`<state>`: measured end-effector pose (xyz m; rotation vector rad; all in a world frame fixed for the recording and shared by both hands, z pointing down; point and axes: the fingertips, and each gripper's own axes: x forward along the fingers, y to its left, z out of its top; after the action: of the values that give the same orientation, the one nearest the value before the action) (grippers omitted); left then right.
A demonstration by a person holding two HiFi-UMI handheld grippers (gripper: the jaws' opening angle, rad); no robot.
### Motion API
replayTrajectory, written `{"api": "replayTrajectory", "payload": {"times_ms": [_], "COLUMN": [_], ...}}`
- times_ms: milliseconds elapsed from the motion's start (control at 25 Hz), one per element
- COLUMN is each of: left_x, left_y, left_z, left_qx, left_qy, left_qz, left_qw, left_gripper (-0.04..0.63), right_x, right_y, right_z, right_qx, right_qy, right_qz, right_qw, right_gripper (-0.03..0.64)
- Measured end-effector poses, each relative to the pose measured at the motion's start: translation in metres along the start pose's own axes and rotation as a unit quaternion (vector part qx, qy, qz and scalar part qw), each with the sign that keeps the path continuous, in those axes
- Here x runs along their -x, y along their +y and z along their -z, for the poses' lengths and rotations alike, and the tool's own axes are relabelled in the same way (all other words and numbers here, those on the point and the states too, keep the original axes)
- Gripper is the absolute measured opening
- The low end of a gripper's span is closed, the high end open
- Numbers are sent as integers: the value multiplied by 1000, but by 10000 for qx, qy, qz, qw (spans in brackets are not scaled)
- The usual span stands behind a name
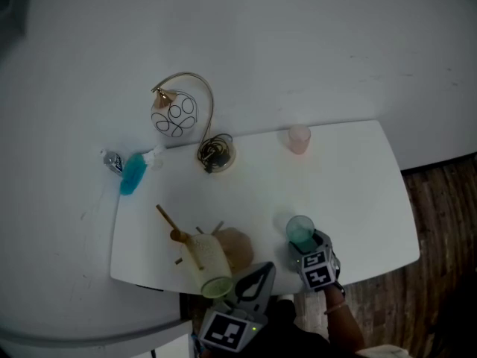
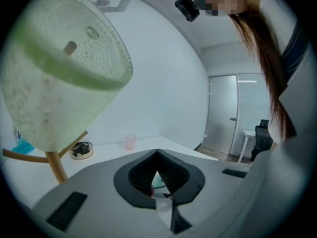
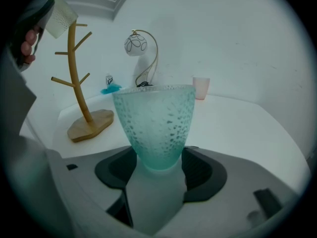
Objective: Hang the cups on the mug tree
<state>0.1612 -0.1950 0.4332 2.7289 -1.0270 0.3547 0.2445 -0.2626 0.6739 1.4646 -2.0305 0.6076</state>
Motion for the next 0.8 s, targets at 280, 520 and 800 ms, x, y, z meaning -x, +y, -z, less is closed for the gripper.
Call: {"api": "replayTrajectory", "payload": {"times_ms": [280,520,800], "left_x": [9,22,38], "left_y": [-2,-9,-18], "left_z": [0,-1,0], "left_qx": [-12,-34,-57], "left_qy": [-66,-131,-173], "left_qz": [-52,-79,-140], "left_qw": [10000,9999,9997], "left_gripper": [0,0,0], "right_x": [7,17,31], "right_y": [8,13,18], "right_z": [-1,-1,1], "right_qx": [23,-13,-49], "right_qy": [-84,-168,-261], "right_qz": [-59,-46,-9], "right_qw": [9999,9998,9996], "right_gripper": [295,291,288]}}
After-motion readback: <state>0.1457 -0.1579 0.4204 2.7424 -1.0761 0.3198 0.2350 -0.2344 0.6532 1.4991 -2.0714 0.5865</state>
